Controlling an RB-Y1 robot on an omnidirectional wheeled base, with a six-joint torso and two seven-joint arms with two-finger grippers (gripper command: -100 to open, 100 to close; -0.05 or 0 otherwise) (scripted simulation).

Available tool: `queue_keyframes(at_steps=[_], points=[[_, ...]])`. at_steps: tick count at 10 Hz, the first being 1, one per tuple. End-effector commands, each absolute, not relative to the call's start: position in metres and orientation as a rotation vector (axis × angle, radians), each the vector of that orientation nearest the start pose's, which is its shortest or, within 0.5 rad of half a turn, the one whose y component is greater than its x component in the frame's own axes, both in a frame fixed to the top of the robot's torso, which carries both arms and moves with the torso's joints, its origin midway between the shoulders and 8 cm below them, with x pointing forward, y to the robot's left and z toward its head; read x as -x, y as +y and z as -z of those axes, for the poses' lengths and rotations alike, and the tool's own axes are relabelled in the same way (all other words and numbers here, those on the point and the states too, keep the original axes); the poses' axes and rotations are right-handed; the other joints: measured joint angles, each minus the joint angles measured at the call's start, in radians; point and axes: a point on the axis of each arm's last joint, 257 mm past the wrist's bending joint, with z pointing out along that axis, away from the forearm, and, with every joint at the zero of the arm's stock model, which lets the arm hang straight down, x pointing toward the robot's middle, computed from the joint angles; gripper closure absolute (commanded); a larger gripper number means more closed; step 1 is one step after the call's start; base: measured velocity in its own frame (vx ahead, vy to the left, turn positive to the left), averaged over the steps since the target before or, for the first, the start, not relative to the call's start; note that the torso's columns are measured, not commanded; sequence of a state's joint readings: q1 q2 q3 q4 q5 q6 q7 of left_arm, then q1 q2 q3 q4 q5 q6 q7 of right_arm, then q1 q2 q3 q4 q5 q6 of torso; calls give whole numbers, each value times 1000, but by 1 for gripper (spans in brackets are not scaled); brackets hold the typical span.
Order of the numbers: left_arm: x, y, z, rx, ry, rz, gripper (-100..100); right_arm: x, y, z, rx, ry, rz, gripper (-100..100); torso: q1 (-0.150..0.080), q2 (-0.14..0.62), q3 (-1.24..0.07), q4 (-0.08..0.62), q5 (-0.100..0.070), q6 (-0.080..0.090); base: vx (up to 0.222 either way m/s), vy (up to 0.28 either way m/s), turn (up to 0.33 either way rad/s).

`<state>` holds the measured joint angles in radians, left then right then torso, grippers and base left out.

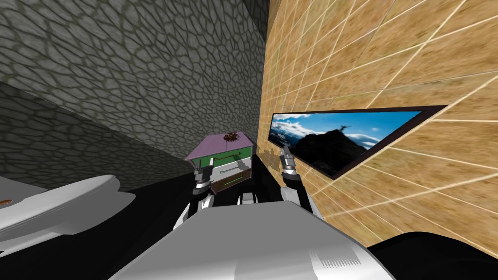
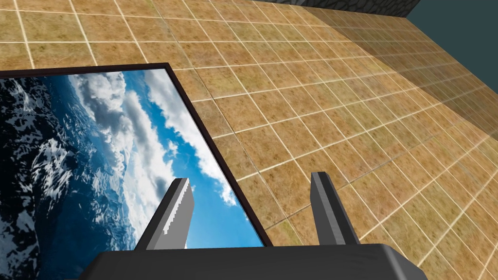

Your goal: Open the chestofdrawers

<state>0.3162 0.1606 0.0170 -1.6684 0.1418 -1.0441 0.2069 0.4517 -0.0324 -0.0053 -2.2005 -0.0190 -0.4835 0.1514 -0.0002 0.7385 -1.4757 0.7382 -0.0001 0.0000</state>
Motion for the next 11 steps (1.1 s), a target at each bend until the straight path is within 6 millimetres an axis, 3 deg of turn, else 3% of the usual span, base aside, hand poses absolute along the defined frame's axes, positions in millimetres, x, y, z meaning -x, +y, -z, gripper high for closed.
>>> queue_keyframes(at_steps=[1, 11], points=[[-359, 313, 93, 651, 512, 1570, -100, -365, -279, -2, -627, 700, -1173, 0, 0, -1, -1, 0, 0, 0, 59, -23, -1], [-359, 334, 155, 735, 518, 1524, -100, -365, -279, -2, -627, 700, -1173, 0, 0, -1, 0, 0, 0, 0, 61, -26, 0]])
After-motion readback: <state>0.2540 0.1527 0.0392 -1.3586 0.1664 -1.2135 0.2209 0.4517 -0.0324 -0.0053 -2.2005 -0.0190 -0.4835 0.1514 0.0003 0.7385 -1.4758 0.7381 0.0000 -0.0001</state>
